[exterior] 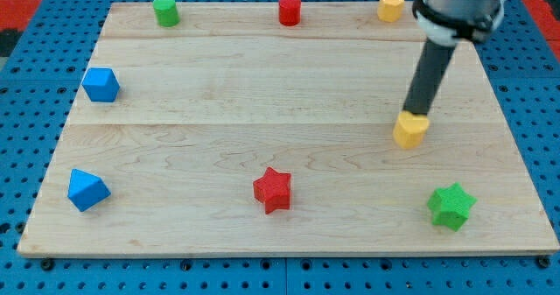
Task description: Push the red star into the heart
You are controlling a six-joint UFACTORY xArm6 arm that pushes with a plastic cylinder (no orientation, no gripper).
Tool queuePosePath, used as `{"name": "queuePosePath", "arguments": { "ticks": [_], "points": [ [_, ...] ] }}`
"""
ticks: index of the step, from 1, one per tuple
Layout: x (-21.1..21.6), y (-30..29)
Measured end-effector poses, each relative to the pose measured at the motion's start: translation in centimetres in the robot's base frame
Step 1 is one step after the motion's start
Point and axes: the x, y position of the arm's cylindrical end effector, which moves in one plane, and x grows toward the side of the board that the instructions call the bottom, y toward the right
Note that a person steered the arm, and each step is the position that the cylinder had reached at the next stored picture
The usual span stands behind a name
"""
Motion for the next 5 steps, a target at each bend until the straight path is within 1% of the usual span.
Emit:
{"name": "queuePosePath", "arguments": {
  "ticks": [1, 2, 3, 4, 5],
  "points": [
    [3.1, -0.4],
    [3.7, -9.0],
    [4.1, -15.8],
    [5.9, -22.5],
    [10.1, -27.4]
  ]
}}
